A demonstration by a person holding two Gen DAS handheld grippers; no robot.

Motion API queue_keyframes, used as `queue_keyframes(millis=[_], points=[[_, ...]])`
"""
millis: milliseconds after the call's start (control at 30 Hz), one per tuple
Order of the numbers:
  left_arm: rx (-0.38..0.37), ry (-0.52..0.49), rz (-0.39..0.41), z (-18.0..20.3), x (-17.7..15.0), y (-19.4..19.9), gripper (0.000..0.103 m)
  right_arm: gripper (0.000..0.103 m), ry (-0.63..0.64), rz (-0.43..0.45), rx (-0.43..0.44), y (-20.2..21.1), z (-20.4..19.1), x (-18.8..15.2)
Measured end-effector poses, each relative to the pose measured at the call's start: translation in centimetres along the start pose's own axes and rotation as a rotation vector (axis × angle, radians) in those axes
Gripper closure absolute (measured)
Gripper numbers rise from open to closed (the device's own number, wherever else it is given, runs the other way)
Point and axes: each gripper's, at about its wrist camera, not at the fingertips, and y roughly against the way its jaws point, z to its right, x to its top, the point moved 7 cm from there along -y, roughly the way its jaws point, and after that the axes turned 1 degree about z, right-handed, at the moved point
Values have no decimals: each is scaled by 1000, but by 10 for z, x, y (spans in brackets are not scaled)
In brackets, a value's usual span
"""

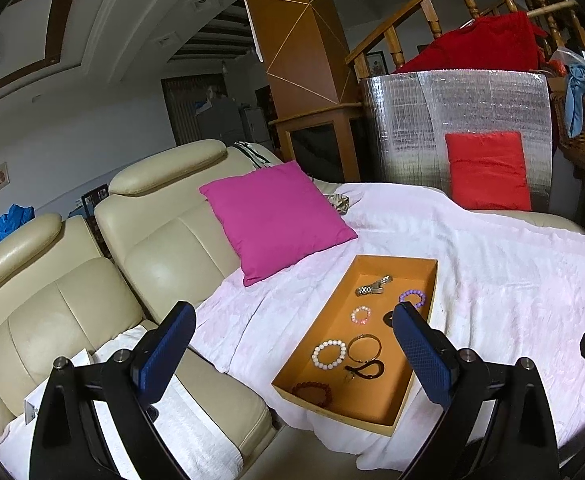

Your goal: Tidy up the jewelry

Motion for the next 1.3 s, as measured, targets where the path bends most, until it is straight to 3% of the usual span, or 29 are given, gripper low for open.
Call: queue_keyframes(millis=[433, 1300], points=[[13, -15, -33, -4, -12, -10, 4, 34, -21, 10, -5, 4, -1, 3], [11, 20, -60, -19, -26, -21, 4, 34, 2, -60, -8, -16, -22, -10]])
